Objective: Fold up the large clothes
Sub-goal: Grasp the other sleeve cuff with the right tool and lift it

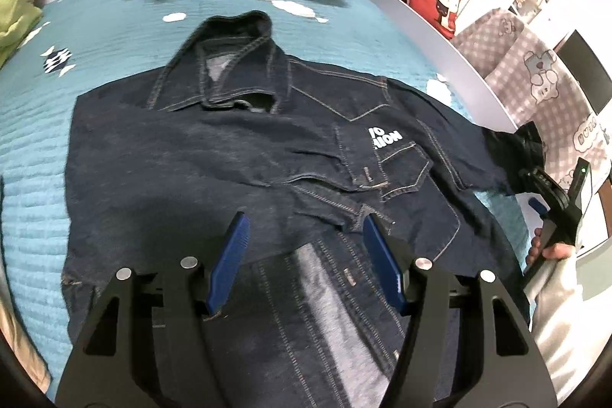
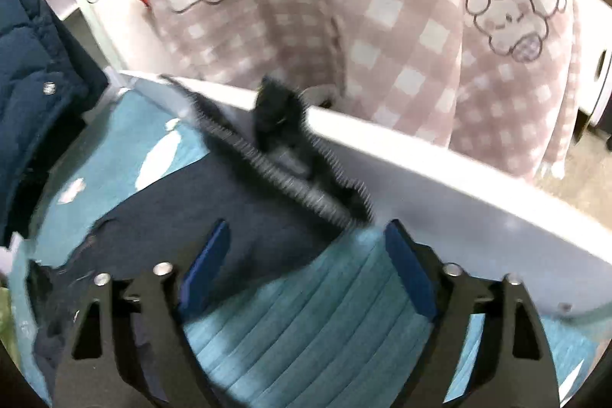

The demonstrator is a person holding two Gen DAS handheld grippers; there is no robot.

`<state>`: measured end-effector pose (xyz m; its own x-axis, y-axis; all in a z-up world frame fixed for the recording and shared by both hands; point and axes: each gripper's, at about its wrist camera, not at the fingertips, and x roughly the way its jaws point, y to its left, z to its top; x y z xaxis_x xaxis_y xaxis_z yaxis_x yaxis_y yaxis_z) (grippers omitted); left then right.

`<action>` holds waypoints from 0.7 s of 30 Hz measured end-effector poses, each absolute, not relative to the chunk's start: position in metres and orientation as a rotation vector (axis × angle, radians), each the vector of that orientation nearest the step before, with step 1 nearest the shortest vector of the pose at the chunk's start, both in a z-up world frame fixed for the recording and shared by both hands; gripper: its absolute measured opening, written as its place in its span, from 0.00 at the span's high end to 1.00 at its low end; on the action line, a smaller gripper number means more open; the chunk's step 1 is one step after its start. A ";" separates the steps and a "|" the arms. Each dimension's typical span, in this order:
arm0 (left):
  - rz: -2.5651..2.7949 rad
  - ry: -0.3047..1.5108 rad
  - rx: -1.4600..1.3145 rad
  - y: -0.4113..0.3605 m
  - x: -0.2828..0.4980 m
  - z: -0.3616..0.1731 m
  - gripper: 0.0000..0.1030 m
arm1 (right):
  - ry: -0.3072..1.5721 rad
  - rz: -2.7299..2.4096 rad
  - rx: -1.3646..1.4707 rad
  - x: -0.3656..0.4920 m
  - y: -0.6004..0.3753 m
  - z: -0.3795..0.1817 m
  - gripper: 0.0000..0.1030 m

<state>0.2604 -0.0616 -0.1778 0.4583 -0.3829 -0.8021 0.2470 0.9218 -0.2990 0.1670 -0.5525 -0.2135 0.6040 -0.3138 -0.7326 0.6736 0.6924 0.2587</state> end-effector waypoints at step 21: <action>-0.570 1.153 -0.195 -0.224 0.390 -0.225 0.91 | 0.439 -0.329 0.480 0.154 -0.504 -0.075 0.84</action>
<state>0.3900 -0.2244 -0.2251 0.2831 -0.5201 -0.8058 0.3248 0.8425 -0.4297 0.1541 -0.5043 -0.0750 0.8558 -0.2001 -0.4770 0.4018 0.8379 0.3695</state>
